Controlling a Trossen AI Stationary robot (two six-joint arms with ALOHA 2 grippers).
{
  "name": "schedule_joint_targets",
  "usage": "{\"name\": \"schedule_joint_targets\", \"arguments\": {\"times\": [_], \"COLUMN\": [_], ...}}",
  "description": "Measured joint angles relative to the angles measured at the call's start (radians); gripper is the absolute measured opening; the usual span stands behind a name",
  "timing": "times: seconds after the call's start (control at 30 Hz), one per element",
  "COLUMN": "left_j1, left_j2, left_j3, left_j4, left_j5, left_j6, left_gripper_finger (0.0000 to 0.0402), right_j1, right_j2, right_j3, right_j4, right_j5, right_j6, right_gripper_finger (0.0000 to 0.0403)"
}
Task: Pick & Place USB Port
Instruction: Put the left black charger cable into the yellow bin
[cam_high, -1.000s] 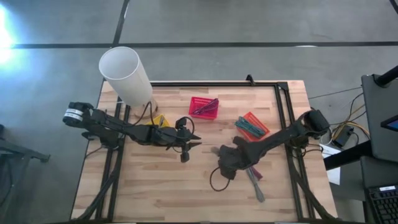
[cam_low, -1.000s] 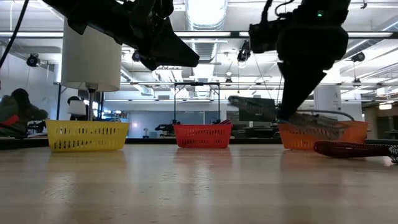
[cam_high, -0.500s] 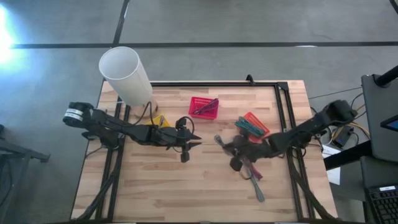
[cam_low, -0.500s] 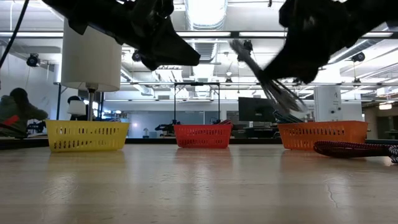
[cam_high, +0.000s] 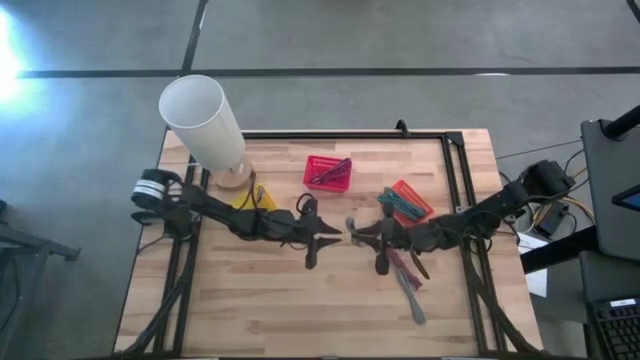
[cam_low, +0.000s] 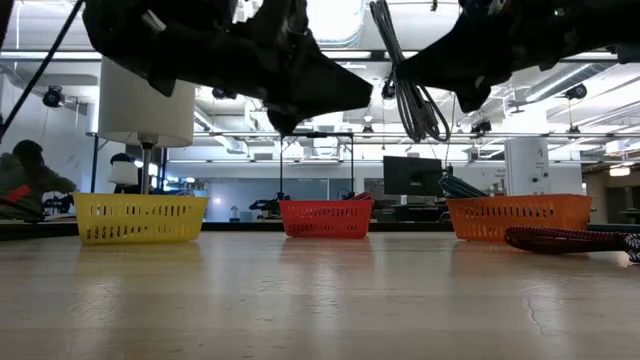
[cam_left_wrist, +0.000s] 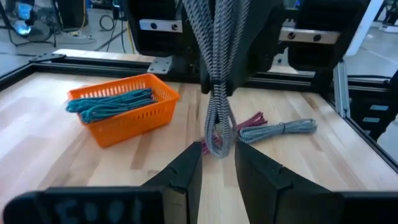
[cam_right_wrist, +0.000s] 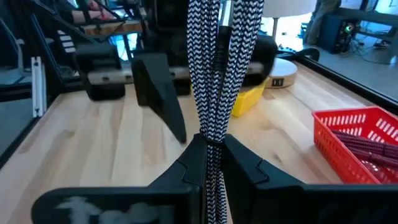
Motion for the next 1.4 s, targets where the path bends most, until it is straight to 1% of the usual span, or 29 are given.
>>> {"name": "schedule_joint_targets", "arguments": {"times": [0.17,0.33,0.53,0.63,0.93,1.13,1.2,1.27,1.4], "left_j1": [0.0,0.0,0.004,0.004,0.003,0.003,0.003,0.003,0.003], "left_j2": [0.036,0.015,0.006,0.009,0.009,0.009,0.009,0.009,0.009], "left_j3": [0.041,0.06,0.06,0.06,0.06,0.061,0.062,0.062,0.062], "left_j4": [0.02,0.023,0.02,0.022,0.03,0.029,0.029,0.027,0.019], "left_j5": [0.003,0.003,0.003,0.006,0.016,0.017,0.017,0.017,0.018], "left_j6": [0.012,0.055,0.061,0.061,0.06,0.054,0.053,0.051,0.052], "left_gripper_finger": [0.0099,0.0099,0.0099,0.0099,0.0099,0.0098,0.0092,0.0077,0.0025], "right_j1": [0.0,0.0,-0.001,-0.001,-0.001,0.0,0.0,0.0,0.0], "right_j2": [0.01,0.027,0.055,0.064,0.098,0.111,0.109,0.109,0.11], "right_j3": [0.011,0.01,0.017,0.034,0.07,0.091,0.091,0.091,0.09], "right_j4": [-0.004,-0.057,-0.045,-0.049,-0.055,-0.055,-0.056,-0.056,-0.058], "right_j5": [-0.01,-0.011,-0.013,-0.031,-0.032,-0.006,-0.005,-0.002,-0.001], "right_j6": [-0.01,0.013,0.022,0.005,-0.028,-0.038,-0.038,-0.034,-0.031], "right_gripper_finger": [0.0029,0.0029,0.0029,0.0029,0.0029,0.0029,0.0029,0.0029,0.0029]}}
